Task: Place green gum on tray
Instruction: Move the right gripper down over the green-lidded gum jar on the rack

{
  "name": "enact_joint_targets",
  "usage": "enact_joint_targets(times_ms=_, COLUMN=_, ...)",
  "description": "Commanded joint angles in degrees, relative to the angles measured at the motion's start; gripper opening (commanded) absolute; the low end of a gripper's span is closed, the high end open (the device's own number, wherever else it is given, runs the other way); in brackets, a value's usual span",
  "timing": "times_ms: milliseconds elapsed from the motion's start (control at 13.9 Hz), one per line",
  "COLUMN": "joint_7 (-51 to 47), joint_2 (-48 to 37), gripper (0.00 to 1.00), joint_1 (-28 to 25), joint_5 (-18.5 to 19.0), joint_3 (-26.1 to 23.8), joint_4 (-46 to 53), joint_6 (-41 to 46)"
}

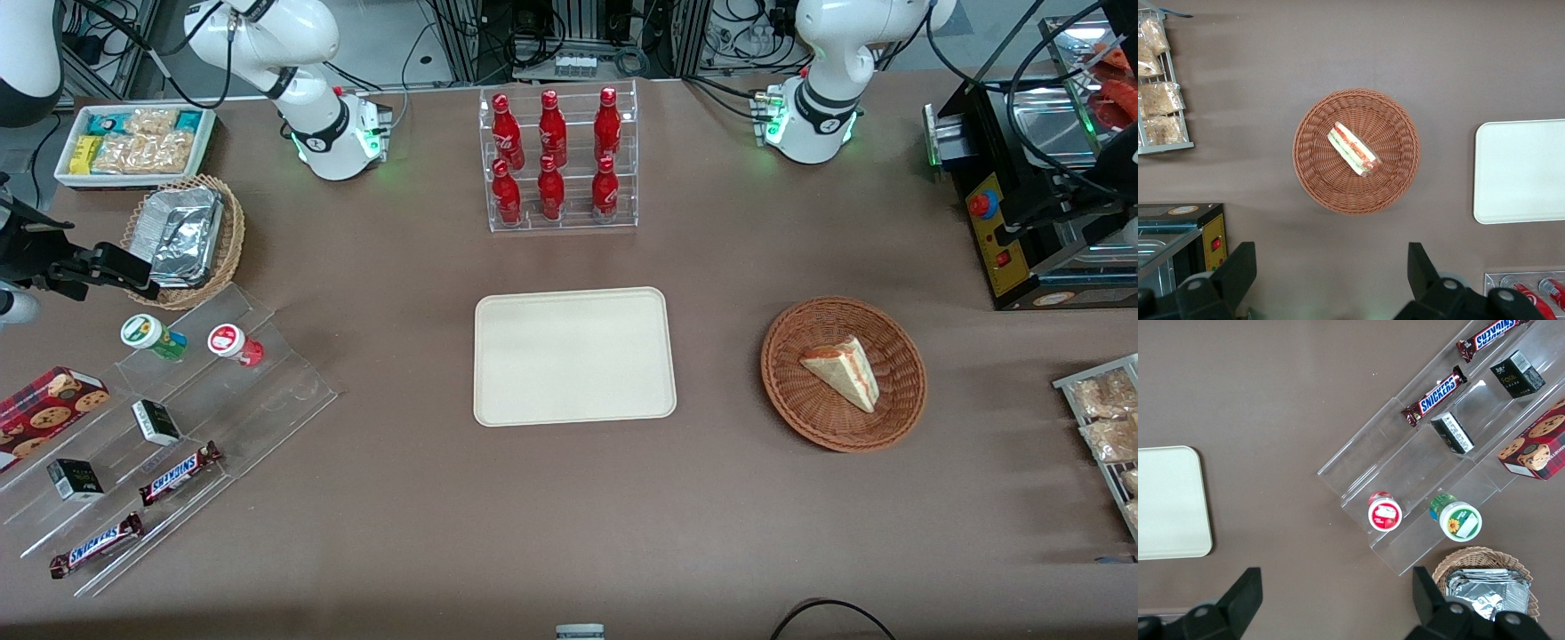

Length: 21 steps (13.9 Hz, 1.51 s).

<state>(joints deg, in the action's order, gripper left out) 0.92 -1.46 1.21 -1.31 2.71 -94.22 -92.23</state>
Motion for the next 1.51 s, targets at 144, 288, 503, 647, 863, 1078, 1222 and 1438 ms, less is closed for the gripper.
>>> enact_joint_targets(times_ms=144, joint_7=-0.7, joint_2=0.4, gripper=1.0, joint_1=0.1, joint_5=0.4, joint_3=-0.2, joint_4=0.4, joint_6=1.6)
enact_joint_targets(times_ms=288, joint_7=1.0, joint_2=-0.1, gripper=1.0, joint_1=0.4, joint_5=0.5, joint_3=0.0, joint_4=-2.4, joint_6=0.7)
enact_joint_targets(times_ms=503, joint_7=9.0, joint_2=-3.2, gripper=1.0, joint_1=0.6, joint_5=0.8, joint_3=2.3, joint_4=-10.3, joint_6=-6.4)
enact_joint_targets(times_ms=647, joint_7=18.0, joint_2=-3.8, gripper=1.0, joint_1=0.7, joint_5=1.0, joint_3=4.1, joint_4=-14.9, joint_6=-10.3)
enact_joint_targets(times_ms=863, joint_7=32.3, joint_2=-5.3, gripper=1.0, joint_1=0.7, joint_5=1.0, joint_3=8.7, joint_4=-21.9, joint_6=-20.5)
enact_joint_targets(times_ms=1078, joint_7=47.7, joint_2=-5.1, gripper=1.0, joint_1=0.7, joint_5=0.4, joint_3=12.9, joint_4=-27.1, joint_6=-31.0)
enact_joint_targets(times_ms=1222, joint_7=49.9, joint_2=-5.1, gripper=1.0, joint_1=0.7, joint_5=0.3, joint_3=14.1, joint_4=-30.7, joint_6=-36.2)
enact_joint_targets(times_ms=1438, joint_7=50.1, joint_2=-4.7, gripper=1.0, joint_1=0.7, joint_5=0.2, joint_3=14.4, joint_4=-33.5, joint_6=-39.6)
